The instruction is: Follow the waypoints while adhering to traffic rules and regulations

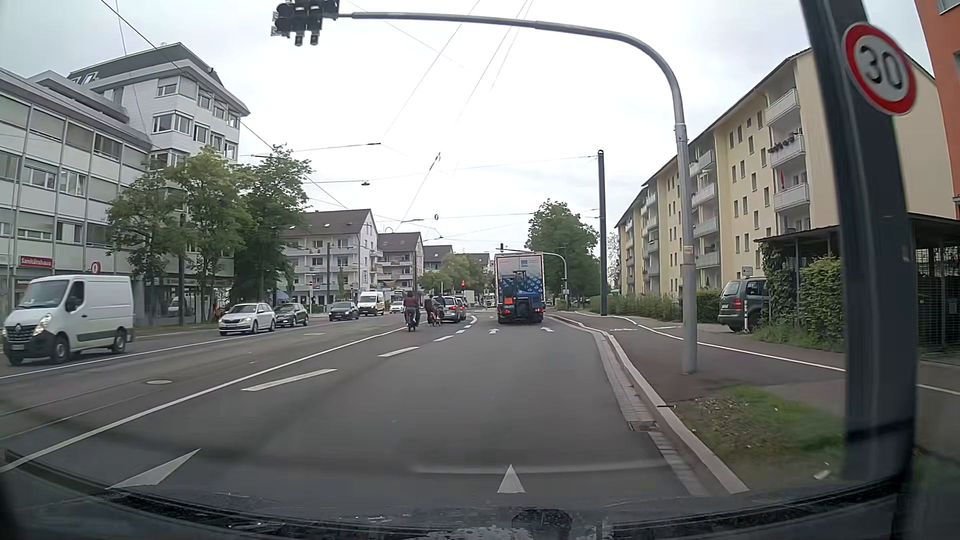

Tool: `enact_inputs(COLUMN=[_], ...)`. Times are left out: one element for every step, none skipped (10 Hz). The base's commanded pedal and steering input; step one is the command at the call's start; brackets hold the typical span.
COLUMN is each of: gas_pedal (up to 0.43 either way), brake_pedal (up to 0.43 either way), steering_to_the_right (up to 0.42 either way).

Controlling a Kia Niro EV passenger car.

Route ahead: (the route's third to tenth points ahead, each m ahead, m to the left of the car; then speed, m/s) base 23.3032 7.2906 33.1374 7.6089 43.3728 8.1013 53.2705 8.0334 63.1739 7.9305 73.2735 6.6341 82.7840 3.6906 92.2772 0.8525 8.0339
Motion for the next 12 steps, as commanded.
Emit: enact_inputs(gas_pedal=[0.059,0.059,0.059,0.059,0.059,0.059,0.059,0.059,0.059,0.059,0.059,0.059], brake_pedal=[0.000,0.000,0.000,0.000,0.000,0.000,0.000,0.000,0.000,0.000,0.000,0.000], steering_to_the_right=[0.055,0.056,0.055,0.055,0.055,0.053,0.052,0.049,0.047,0.044,0.036,0.027])
